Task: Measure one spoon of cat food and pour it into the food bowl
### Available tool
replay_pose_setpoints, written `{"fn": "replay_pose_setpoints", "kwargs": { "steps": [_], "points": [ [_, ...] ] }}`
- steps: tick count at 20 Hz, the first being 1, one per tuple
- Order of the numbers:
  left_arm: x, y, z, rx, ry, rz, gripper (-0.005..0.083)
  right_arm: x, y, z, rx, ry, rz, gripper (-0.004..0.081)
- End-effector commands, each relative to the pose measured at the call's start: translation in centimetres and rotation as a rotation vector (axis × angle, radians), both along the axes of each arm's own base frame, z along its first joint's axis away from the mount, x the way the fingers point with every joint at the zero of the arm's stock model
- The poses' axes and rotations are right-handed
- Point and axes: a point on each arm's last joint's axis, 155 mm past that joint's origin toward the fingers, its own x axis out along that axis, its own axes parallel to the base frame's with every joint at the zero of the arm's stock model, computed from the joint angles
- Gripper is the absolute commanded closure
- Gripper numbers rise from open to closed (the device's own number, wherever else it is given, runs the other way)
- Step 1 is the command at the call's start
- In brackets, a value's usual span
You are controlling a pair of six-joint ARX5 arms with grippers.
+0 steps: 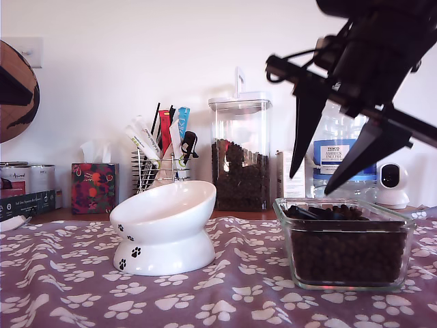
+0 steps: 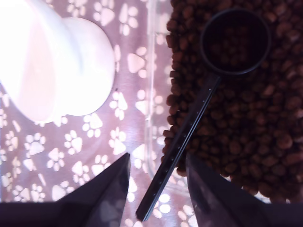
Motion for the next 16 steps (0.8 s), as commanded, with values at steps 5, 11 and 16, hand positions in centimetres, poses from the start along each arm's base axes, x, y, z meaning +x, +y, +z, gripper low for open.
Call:
{"fn": "replay_pose_setpoints", "kwargs": {
  "steps": [5,11,16],
  "points": [
    [-0.2,-0.3,-0.3,-0.004,0.007,-0.020,0.0794,1.5,0.1,0.0,-0.001,0.010,-0.021,0.0460],
    [-0.3,-0.5,-0.2,-0.007,0.005,-0.030,0.0794,1.6,0.1,-1.7,-0.039,0.066,-0.013,0.0460],
    [-0.3,-0.5,-0.2,-0.007,0.005,-0.031,0.0794,1.2,-0.3,-2.5,-0.075,0.092,0.002,0.0461]
  ]
}}
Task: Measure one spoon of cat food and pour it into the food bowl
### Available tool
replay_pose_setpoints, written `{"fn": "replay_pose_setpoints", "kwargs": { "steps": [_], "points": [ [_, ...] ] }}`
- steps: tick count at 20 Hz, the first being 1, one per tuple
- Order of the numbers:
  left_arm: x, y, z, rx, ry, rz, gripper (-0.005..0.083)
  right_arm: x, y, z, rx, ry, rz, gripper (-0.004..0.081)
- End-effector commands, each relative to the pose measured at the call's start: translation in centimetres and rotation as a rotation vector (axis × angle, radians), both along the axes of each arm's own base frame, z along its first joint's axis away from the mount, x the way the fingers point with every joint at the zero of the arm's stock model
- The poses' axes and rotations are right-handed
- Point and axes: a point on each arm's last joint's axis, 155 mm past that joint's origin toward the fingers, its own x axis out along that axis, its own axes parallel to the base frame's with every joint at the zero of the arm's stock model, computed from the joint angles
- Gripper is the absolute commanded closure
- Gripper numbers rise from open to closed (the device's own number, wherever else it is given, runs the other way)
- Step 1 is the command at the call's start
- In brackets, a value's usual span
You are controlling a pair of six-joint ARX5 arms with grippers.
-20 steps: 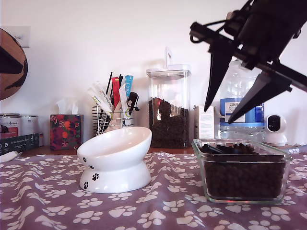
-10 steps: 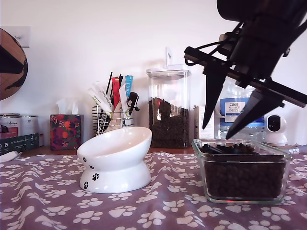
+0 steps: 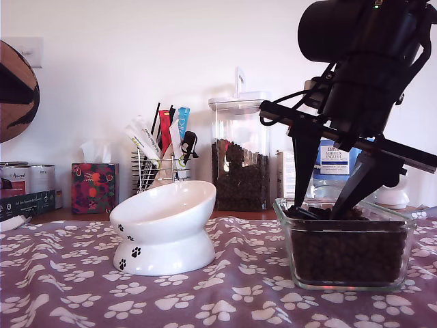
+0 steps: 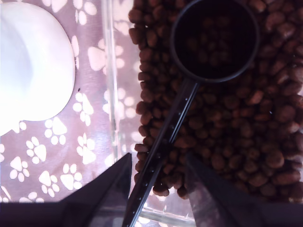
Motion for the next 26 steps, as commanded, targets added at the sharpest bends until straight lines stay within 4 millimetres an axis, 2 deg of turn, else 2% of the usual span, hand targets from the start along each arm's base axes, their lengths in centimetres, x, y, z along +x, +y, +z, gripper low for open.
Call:
{"fn": "replay_pose_setpoints", "kwargs": {
  "steps": [1,14,26],
  "points": [
    [-0.04,-0.12,-0.22,0.000,0.003,-0.006,0.0794,0.45,0.29,0.45,0.004,-0.015,0.004,0.0474],
    [-0.03,-0.13,-0.13,-0.001,0.001,-0.006,0.0794,0.39,0.35,0.33,0.003,-0.012,0.010,0.0531],
    [-0.03,-0.13,-0.11,-0.001,0.001,-0.006,0.0794,0.24,0.54,0.35,0.006,-0.013,0.033,0.0633]
  ]
}}
